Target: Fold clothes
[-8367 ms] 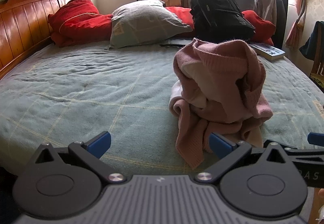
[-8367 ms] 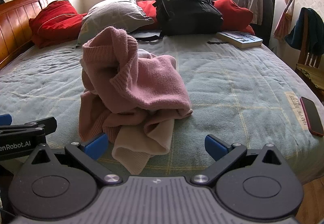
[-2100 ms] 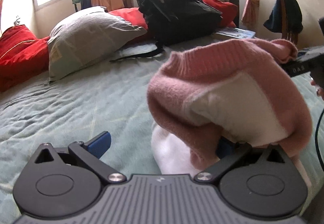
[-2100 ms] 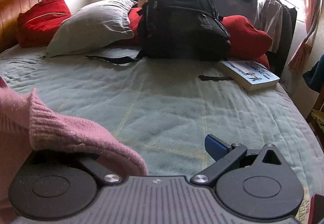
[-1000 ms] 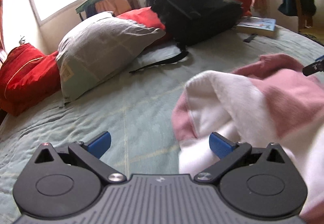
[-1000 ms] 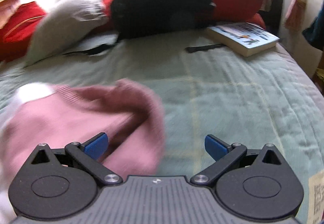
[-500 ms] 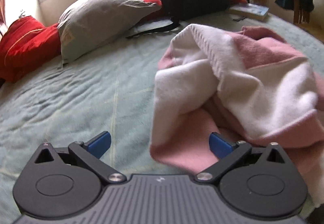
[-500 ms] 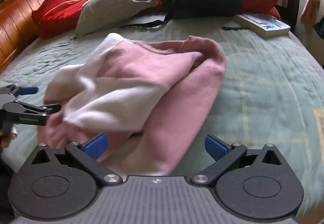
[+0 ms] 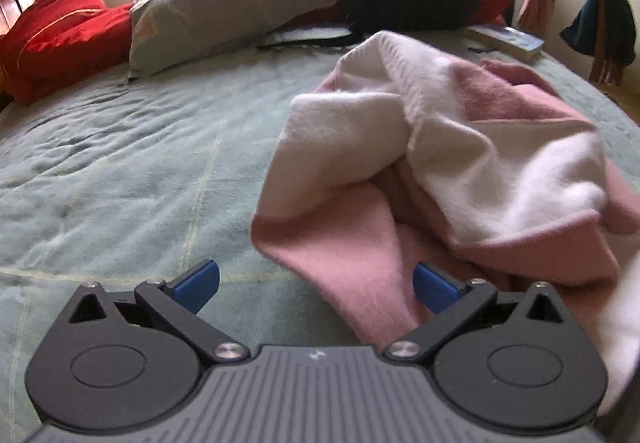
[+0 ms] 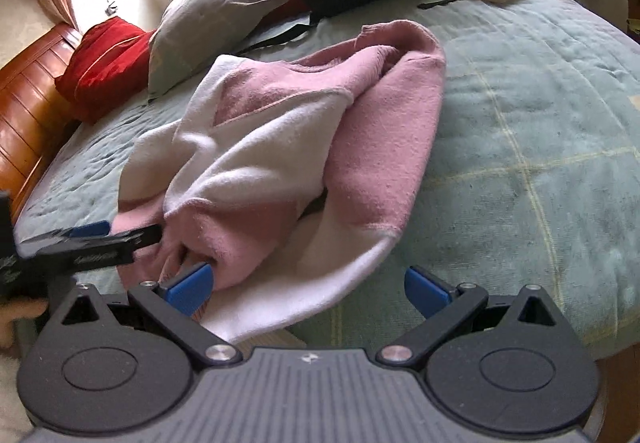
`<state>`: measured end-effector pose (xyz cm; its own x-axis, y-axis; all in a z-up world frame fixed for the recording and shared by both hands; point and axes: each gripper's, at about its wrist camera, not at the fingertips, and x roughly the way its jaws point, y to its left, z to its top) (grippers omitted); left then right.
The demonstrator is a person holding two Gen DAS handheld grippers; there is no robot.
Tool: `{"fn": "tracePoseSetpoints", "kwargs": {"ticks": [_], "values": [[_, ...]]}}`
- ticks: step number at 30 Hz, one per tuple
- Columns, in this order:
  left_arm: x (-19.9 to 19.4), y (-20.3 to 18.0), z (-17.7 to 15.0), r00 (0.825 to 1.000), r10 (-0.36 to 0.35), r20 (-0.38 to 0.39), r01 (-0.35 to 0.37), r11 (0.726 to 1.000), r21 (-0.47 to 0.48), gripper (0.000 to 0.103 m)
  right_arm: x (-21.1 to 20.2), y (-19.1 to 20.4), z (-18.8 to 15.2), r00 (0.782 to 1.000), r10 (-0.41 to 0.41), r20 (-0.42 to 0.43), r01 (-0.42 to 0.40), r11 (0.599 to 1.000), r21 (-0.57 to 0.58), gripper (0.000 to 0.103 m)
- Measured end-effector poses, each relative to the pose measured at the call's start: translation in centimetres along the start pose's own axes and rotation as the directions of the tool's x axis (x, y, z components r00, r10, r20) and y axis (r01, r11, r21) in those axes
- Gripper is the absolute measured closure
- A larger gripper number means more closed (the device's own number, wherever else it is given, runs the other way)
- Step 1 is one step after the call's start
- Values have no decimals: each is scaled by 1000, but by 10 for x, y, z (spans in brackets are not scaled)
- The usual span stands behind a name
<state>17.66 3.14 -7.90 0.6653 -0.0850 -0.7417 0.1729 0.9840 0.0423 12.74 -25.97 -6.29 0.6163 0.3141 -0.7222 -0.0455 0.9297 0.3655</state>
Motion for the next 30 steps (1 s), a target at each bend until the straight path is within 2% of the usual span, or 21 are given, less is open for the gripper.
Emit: {"fn": "tracePoseSetpoints", "kwargs": {"ticks": [3, 19, 23, 27, 30], "values": [[12, 3, 7, 1000, -5, -21, 5, 1000, -27, 1, -1, -1, 1, 1000, 10, 8, -10, 1000, 2, 0], [62, -11, 64, 996, -27, -87, 40, 986, 161, 1, 21, -21, 8, 999, 30, -23, -28, 998, 58, 0], [70, 3, 67, 996, 15, -93, -5, 994, 112, 0, 25, -25, 10, 1000, 15, -27, -13, 998, 67, 0], [70, 25, 67, 992, 101, -77, -94, 992, 89, 0, 28, -31, 11, 1000, 3, -19, -1, 996, 94, 0], [70, 44, 70, 990, 122, -72, -118, 992, 50, 0, 32, -31, 12, 1000, 4, -29, -1, 995, 99, 0]]}}
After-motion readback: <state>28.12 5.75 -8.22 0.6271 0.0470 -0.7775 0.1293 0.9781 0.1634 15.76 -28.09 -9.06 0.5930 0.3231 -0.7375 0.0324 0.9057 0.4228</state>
